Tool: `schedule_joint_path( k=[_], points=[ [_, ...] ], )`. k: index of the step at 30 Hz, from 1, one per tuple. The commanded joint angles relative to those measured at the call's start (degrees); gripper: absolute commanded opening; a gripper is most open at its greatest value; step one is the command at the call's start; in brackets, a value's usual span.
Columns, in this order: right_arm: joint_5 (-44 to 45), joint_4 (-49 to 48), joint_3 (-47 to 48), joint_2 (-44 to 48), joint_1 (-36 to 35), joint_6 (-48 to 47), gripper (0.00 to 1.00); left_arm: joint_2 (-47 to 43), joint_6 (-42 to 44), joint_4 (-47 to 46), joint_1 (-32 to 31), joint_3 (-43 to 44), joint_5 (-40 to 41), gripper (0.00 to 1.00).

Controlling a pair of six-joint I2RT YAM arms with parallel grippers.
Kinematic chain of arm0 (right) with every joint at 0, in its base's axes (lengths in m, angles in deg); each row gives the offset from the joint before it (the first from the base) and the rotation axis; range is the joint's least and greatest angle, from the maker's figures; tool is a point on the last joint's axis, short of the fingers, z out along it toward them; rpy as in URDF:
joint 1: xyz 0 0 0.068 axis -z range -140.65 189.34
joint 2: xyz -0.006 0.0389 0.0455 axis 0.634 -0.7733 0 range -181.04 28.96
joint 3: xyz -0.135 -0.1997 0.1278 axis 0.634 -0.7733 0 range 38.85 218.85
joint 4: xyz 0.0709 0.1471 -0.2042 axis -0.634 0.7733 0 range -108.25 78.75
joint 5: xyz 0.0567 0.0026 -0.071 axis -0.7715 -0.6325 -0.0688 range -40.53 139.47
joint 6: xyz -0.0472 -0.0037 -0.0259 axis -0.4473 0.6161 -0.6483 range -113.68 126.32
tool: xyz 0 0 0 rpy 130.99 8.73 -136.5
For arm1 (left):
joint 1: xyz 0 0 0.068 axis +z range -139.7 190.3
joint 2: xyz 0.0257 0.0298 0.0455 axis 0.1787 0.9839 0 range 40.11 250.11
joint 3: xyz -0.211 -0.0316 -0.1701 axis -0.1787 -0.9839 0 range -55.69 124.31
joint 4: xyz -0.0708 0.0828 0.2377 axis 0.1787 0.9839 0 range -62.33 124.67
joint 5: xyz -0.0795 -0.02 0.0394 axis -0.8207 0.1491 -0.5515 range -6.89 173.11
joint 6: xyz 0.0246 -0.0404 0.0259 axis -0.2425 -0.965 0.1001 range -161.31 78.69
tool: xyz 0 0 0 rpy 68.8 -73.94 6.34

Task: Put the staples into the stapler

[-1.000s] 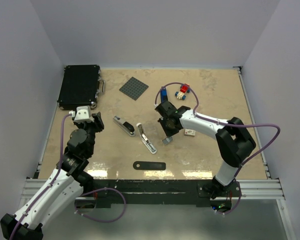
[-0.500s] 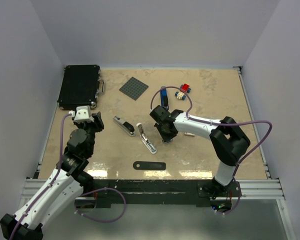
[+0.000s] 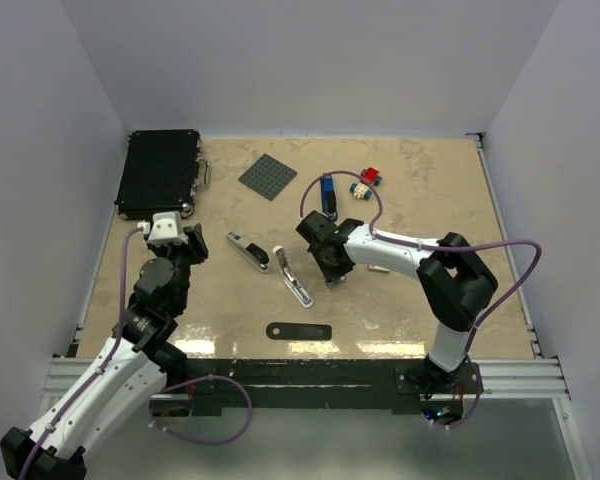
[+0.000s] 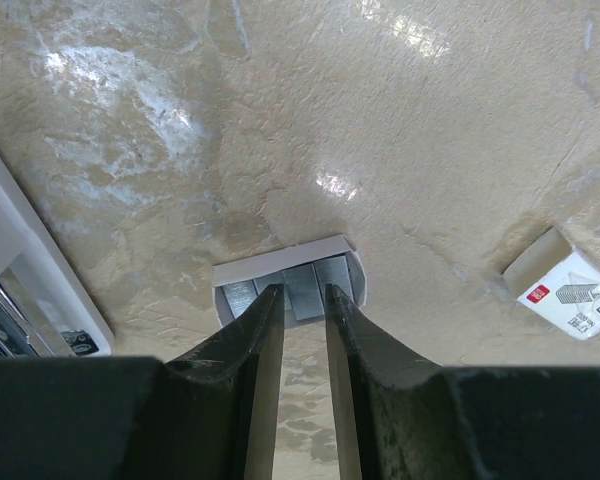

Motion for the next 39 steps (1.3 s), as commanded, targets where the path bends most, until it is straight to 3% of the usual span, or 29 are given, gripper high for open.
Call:
schedule_joint_path(
  k=[1,17,28,39],
  points=[
    [2.50,0.35,2.28,-0.53,-0.46,1.18,0.27,-0.14,-1.24,-0.74,0.48,2.44,-0.65,0.54],
    [0.75,-1.59,0.00,-3.61,-0.46,0.48,0.28,-0.23,-1.16,-0.65,0.48,2.36,-0.56,0.54],
    [1.28,0.52,1.75,-1.06,-0.46,0.48,0.14,-0.23,-1.07,-0.65,0.48,2.36,-0.56,0.54],
    [0.22,2.10,3.51,4.65,-0.46,0.39,0.12,-0.14,-1.15,-0.65,0.48,2.36,-0.65,0.54]
  ],
)
